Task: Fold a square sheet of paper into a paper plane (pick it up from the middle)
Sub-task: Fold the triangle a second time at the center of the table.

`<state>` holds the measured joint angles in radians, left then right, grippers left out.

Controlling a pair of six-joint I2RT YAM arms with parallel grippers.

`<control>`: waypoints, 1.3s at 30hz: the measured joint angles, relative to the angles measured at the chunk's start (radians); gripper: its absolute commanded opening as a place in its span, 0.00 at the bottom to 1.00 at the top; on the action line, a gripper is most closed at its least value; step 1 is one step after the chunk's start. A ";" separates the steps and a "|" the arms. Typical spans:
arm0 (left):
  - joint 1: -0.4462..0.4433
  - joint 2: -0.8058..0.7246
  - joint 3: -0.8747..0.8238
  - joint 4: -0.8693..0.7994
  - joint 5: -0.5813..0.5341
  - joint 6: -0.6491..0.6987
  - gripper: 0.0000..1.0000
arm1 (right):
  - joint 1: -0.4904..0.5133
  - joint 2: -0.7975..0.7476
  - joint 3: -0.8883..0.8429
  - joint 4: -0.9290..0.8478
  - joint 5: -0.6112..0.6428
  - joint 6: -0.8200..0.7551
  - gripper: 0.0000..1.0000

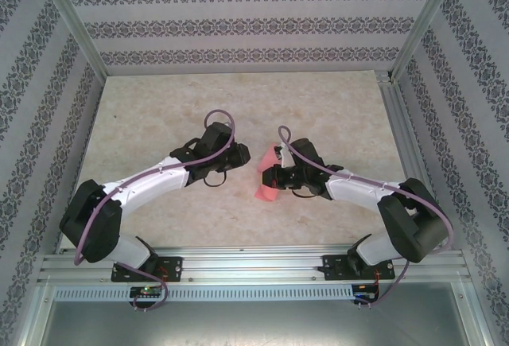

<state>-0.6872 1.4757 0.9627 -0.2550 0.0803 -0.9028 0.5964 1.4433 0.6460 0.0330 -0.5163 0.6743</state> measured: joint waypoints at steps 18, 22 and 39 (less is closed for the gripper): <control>0.001 -0.081 -0.008 -0.081 -0.077 0.000 0.30 | -0.033 -0.172 0.226 -0.285 0.082 -0.082 0.01; 0.025 -0.207 -0.016 -0.120 -0.145 -0.007 0.32 | 0.019 -0.122 0.303 -0.287 0.091 -0.094 0.01; 0.065 -0.236 -0.171 -0.098 -0.095 -0.015 0.29 | 0.071 0.154 0.256 -0.195 0.052 -0.068 0.01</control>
<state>-0.6220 1.2400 0.7918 -0.3527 -0.0143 -0.9176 0.6678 1.5978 0.9020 -0.1616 -0.4641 0.6067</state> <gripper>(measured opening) 0.296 0.044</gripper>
